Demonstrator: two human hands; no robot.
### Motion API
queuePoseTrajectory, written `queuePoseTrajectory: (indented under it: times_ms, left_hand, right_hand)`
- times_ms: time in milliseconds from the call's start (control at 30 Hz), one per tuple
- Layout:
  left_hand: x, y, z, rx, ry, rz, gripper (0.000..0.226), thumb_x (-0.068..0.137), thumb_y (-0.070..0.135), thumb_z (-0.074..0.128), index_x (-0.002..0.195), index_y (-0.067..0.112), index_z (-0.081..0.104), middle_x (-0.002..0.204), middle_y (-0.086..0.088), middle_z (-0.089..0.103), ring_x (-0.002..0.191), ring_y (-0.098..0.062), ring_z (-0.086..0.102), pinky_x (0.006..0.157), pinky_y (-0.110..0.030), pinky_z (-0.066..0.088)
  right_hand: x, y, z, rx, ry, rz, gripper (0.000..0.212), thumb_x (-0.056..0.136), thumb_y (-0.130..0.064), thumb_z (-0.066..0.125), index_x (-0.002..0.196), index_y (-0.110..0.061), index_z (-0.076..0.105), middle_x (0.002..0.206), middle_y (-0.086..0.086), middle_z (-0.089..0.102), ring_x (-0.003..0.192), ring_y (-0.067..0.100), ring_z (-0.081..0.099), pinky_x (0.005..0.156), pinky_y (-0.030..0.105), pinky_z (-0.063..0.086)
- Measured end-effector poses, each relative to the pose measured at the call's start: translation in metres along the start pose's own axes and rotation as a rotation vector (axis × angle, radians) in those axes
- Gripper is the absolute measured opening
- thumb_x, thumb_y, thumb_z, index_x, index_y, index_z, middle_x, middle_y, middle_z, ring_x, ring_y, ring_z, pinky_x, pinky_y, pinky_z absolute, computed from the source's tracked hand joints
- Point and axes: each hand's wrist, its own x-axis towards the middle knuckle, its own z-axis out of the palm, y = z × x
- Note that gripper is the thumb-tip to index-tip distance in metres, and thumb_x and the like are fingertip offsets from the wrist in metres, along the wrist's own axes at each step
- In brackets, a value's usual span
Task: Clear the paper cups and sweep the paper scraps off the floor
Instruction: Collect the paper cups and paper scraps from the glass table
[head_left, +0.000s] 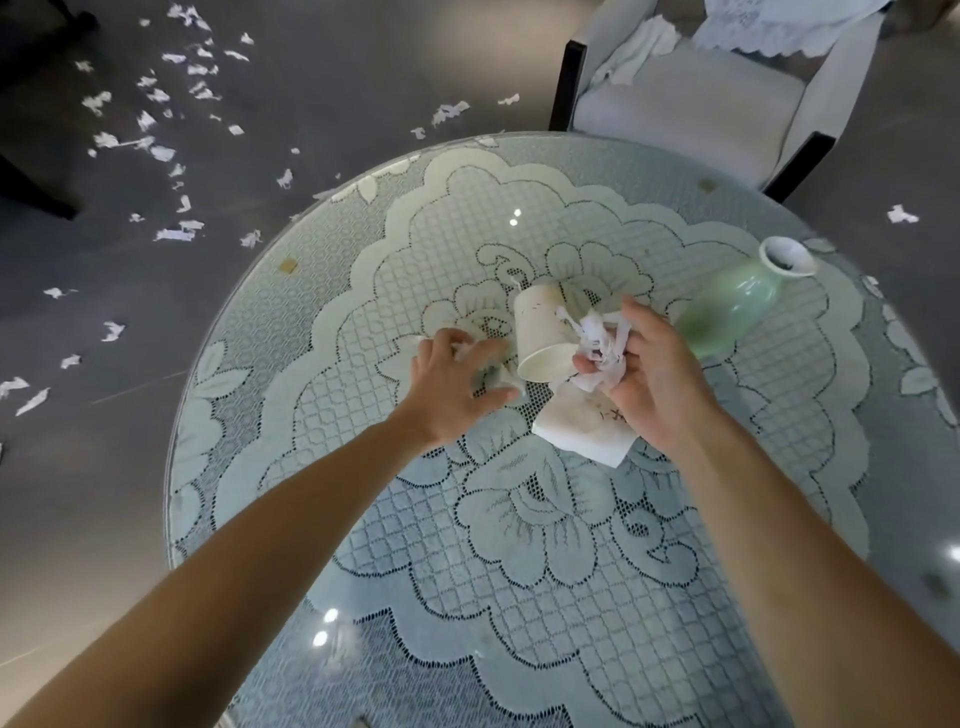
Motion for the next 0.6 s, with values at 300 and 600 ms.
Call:
queuePoseTrajectory:
  times_ms: [300,600]
  left_hand:
    - [0.002,0.005,0.0,-0.358,0.269,-0.182,0.025,0.102,0.01,0.038,0.105,0.003,0.061,0.104,-0.011,0.056,0.09,-0.024,0.057,0.083,-0.03,0.047]
    - [0.031,0.053,-0.03,-0.386,0.351,-0.226,0.041,0.105,0.023,0.033,0.08,-0.001,0.056,0.074,-0.019,0.058,0.065,-0.027,0.05,0.061,-0.037,0.042]
  right_hand:
    - [-0.004,-0.005,-0.005,0.022,0.028,0.003,0.017,0.098,-0.022,0.052,0.093,-0.007,0.057,0.096,0.008,0.056,0.076,0.016,0.051,0.066,0.025,0.048]
    - [-0.013,-0.002,-0.02,-0.332,0.187,-0.082,0.01,0.094,-0.012,0.059,0.098,-0.003,0.06,0.08,0.01,0.062,0.05,0.011,0.051,0.054,0.028,0.047]
